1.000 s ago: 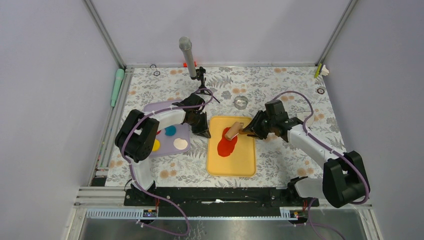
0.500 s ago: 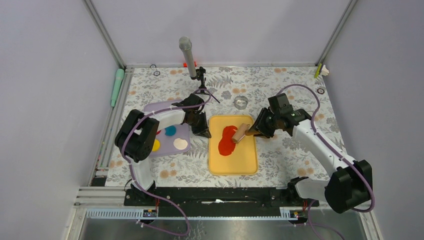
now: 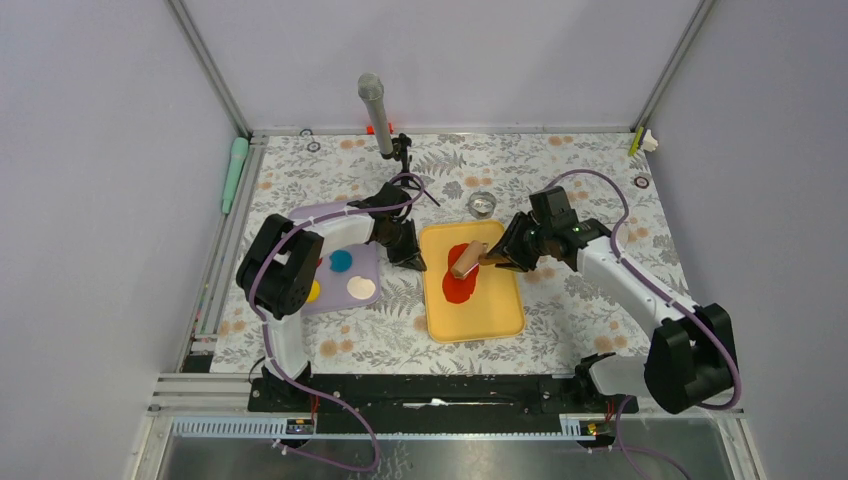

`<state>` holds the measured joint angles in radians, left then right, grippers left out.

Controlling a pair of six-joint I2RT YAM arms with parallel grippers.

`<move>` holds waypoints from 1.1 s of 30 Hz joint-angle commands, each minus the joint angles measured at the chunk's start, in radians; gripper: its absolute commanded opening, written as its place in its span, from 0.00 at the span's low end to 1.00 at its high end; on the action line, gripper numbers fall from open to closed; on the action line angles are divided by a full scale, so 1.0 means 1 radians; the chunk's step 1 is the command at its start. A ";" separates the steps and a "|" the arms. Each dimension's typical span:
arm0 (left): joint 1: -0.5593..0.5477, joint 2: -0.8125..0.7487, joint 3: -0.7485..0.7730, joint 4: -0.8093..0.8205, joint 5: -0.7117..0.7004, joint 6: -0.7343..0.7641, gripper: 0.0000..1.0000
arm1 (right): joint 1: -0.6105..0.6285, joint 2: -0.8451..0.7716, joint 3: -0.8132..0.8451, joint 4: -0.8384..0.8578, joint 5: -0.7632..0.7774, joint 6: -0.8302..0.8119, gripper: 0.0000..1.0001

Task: Roll out the dumpling wrappers from the dough
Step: Flatten out the dough on the work surface.

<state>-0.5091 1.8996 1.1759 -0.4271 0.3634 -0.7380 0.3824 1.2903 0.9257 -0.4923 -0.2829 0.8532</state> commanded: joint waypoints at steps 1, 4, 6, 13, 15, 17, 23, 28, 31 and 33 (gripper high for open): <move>0.006 -0.003 0.028 -0.026 -0.003 0.045 0.00 | 0.021 0.048 -0.014 0.144 0.019 0.049 0.00; 0.006 0.008 0.027 -0.027 0.015 0.049 0.00 | 0.045 0.115 -0.007 0.168 0.070 0.052 0.00; 0.006 0.009 0.029 -0.027 0.016 0.051 0.00 | 0.052 0.159 -0.013 0.174 0.077 0.065 0.00; 0.006 -0.007 0.019 -0.030 0.008 0.066 0.00 | 0.053 0.220 -0.055 0.203 0.085 0.143 0.00; 0.006 -0.009 0.017 -0.030 0.008 0.068 0.00 | 0.054 0.232 -0.057 0.206 0.091 0.157 0.00; 0.006 -0.009 0.013 -0.030 0.007 0.069 0.00 | 0.053 0.239 -0.066 0.215 0.106 0.165 0.00; 0.006 -0.012 0.004 -0.026 0.010 0.072 0.00 | 0.053 0.267 -0.090 0.234 0.133 0.170 0.00; 0.006 -0.012 0.001 -0.025 0.010 0.071 0.00 | 0.053 0.201 -0.105 0.177 0.160 0.141 0.00; 0.007 -0.015 -0.003 -0.024 0.006 0.069 0.00 | 0.054 0.151 -0.112 0.131 0.181 0.121 0.00; 0.007 -0.017 -0.005 -0.024 0.003 0.070 0.00 | 0.054 0.116 -0.122 0.103 0.197 0.112 0.00</move>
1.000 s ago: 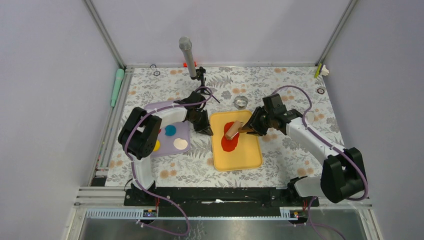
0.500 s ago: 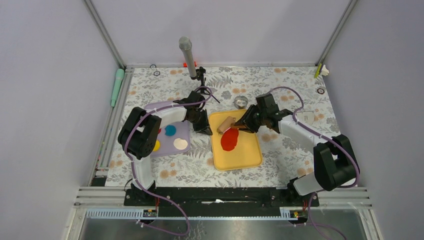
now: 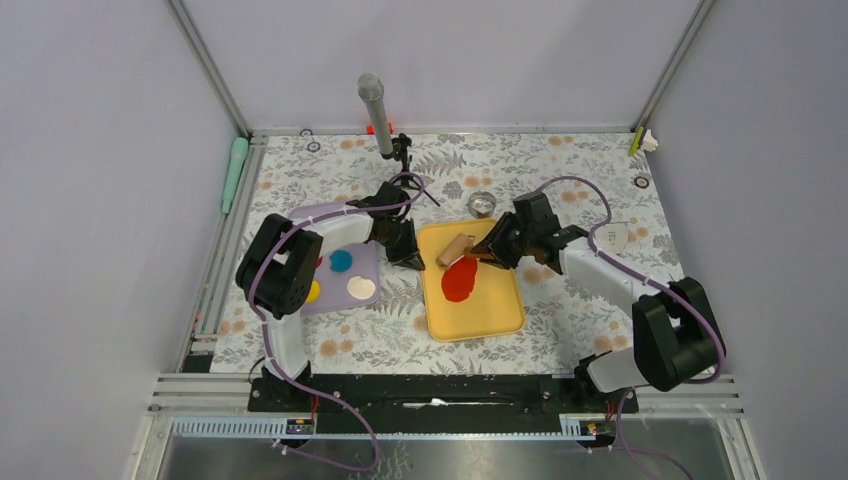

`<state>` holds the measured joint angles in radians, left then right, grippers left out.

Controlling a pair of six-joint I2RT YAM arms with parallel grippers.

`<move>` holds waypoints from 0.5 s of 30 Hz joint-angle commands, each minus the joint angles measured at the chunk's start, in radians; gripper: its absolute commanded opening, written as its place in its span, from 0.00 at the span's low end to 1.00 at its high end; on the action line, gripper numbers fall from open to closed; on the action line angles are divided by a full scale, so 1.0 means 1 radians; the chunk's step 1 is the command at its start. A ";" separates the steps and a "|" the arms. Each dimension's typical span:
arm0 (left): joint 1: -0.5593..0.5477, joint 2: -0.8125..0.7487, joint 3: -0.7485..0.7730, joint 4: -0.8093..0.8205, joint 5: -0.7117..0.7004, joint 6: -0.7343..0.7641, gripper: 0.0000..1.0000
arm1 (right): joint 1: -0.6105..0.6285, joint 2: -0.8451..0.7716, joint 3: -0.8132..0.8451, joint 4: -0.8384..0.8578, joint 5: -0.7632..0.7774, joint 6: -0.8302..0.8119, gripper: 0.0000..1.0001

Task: Roll out the dumpling wrappers from the dough
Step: Flatten out the dough on the work surface.

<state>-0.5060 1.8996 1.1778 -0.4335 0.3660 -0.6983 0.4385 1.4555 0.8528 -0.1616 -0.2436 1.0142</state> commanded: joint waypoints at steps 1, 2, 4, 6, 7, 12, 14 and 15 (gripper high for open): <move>0.006 -0.018 -0.008 -0.017 -0.001 0.030 0.00 | -0.003 -0.062 -0.052 -0.241 0.162 -0.055 0.00; 0.006 -0.019 -0.010 -0.017 -0.003 0.029 0.00 | -0.003 -0.074 -0.055 -0.255 0.165 -0.061 0.00; 0.006 -0.022 -0.016 -0.015 -0.003 0.028 0.00 | -0.002 -0.092 -0.059 -0.275 0.172 -0.071 0.00; 0.007 -0.023 -0.019 -0.014 -0.005 0.028 0.00 | -0.004 -0.103 -0.062 -0.287 0.176 -0.077 0.00; 0.007 -0.024 -0.021 -0.014 -0.003 0.027 0.00 | -0.006 -0.107 -0.063 -0.290 0.177 -0.078 0.00; 0.007 -0.024 -0.018 -0.013 0.000 0.028 0.00 | -0.007 -0.084 -0.067 -0.249 0.164 -0.071 0.00; 0.007 -0.024 -0.019 -0.013 0.002 0.029 0.00 | -0.006 -0.053 -0.065 -0.220 0.159 -0.066 0.00; 0.007 -0.025 -0.020 -0.013 0.001 0.029 0.00 | -0.006 -0.037 -0.063 -0.194 0.161 -0.062 0.00</move>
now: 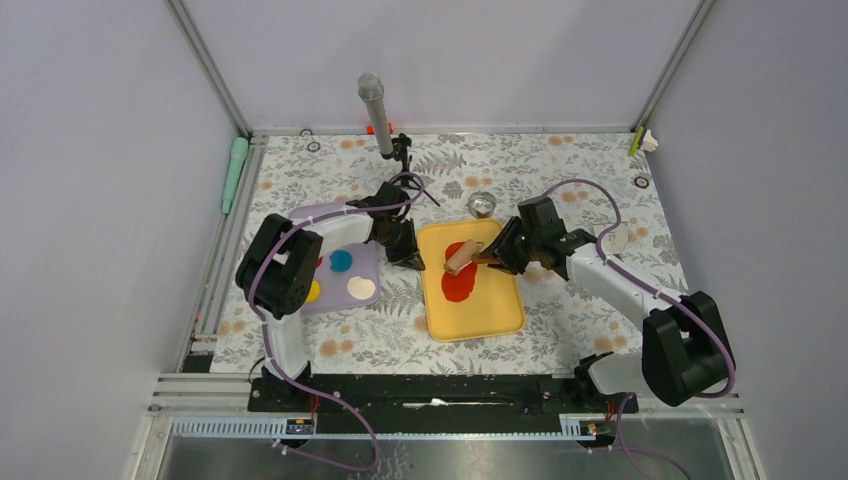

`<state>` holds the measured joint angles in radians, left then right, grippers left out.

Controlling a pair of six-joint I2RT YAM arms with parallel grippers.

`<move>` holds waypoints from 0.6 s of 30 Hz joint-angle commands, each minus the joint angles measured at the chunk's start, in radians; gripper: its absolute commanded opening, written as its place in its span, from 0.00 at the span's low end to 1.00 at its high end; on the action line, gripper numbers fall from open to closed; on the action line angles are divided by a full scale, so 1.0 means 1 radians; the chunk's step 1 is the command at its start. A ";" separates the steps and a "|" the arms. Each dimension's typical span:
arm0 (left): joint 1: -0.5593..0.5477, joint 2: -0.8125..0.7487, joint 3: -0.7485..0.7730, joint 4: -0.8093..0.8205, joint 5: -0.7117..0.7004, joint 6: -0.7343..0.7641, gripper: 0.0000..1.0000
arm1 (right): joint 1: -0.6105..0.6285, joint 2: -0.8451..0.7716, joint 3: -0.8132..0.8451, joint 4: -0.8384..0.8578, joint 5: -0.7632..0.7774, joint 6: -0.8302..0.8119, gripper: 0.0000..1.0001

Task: Roll out the dumpling wrappers from the dough
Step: Flatten out the dough on the work surface.

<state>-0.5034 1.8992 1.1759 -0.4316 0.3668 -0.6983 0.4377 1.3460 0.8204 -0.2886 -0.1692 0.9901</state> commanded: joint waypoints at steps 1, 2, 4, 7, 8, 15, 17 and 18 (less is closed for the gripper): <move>0.005 -0.026 -0.018 -0.015 0.000 0.029 0.00 | -0.005 0.090 -0.026 -0.044 0.087 -0.032 0.00; 0.005 -0.027 -0.019 -0.015 0.000 0.031 0.00 | -0.005 0.118 -0.019 -0.024 0.086 -0.026 0.00; 0.005 -0.026 -0.021 -0.015 0.002 0.031 0.00 | -0.004 0.163 0.011 0.002 0.090 -0.022 0.00; 0.005 -0.030 -0.021 -0.016 0.006 0.033 0.00 | -0.003 0.220 0.056 0.009 0.094 -0.026 0.00; 0.005 -0.032 -0.022 -0.018 0.004 0.035 0.00 | -0.004 0.223 0.061 0.008 0.093 -0.029 0.00; 0.005 -0.032 -0.021 -0.023 0.000 0.039 0.00 | -0.004 0.129 -0.002 -0.045 0.092 -0.041 0.00; 0.005 -0.028 -0.019 -0.023 0.002 0.036 0.00 | -0.004 0.079 -0.030 -0.066 0.094 -0.039 0.00; 0.005 -0.028 -0.018 -0.022 0.003 0.036 0.00 | -0.004 0.055 -0.041 -0.084 0.096 -0.039 0.00</move>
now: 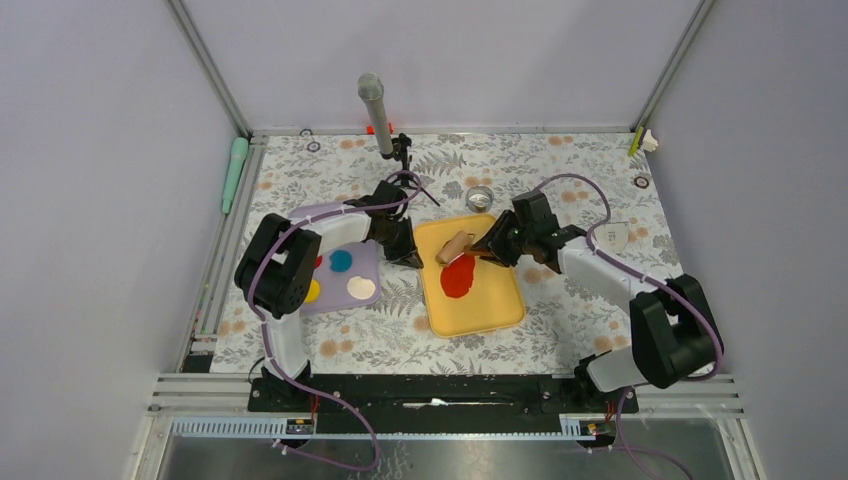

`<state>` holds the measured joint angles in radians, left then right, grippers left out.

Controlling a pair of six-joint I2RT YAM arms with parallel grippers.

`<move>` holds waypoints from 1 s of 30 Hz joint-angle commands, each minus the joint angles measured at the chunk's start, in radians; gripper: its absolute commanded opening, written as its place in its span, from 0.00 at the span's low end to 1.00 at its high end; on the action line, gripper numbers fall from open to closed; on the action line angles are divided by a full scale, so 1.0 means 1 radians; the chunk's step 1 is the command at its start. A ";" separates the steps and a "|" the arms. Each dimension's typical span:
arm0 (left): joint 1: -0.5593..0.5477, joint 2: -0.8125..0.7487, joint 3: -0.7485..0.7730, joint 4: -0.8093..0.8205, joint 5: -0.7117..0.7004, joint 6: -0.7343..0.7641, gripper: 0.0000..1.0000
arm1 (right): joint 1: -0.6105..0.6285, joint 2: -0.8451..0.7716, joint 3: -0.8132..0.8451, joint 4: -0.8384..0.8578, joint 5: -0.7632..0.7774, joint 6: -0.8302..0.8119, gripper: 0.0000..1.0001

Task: Roll out the dumpling wrappers from the dough
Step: Flatten out the dough on the work surface.

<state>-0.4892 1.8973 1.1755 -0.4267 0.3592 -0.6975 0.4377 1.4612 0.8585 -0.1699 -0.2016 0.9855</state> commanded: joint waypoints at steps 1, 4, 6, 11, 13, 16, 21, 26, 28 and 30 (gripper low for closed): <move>-0.009 -0.026 -0.017 -0.027 0.009 0.036 0.00 | -0.004 -0.081 -0.086 -0.223 0.134 -0.037 0.00; -0.009 -0.028 -0.017 -0.028 0.009 0.039 0.00 | -0.008 -0.145 -0.105 -0.279 0.158 -0.054 0.00; -0.009 -0.029 -0.018 -0.027 0.009 0.039 0.00 | -0.021 -0.177 -0.121 -0.310 0.162 -0.066 0.00; -0.009 -0.028 -0.017 -0.028 0.008 0.039 0.00 | -0.054 -0.242 -0.132 -0.371 0.157 -0.098 0.00; -0.009 -0.028 -0.014 -0.027 0.008 0.038 0.00 | -0.062 -0.262 -0.126 -0.397 0.158 -0.109 0.00; -0.009 -0.030 -0.010 -0.027 0.011 0.043 0.00 | -0.069 -0.285 -0.095 -0.428 0.152 -0.136 0.00; -0.009 -0.035 -0.003 -0.029 0.015 0.047 0.00 | -0.069 -0.307 0.002 -0.440 0.077 -0.168 0.00; -0.011 -0.033 -0.002 -0.029 0.029 0.051 0.00 | -0.007 -0.260 0.081 -0.403 -0.002 -0.203 0.00; -0.011 -0.030 0.000 -0.029 0.031 0.053 0.00 | 0.039 -0.223 0.106 -0.383 -0.008 -0.209 0.00; -0.011 -0.030 0.000 -0.029 0.036 0.056 0.00 | 0.060 -0.197 0.127 -0.359 -0.021 -0.207 0.00</move>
<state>-0.4976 1.8973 1.1736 -0.4278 0.3714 -0.6781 0.4416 1.2236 0.9028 -0.5850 -0.1627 0.8074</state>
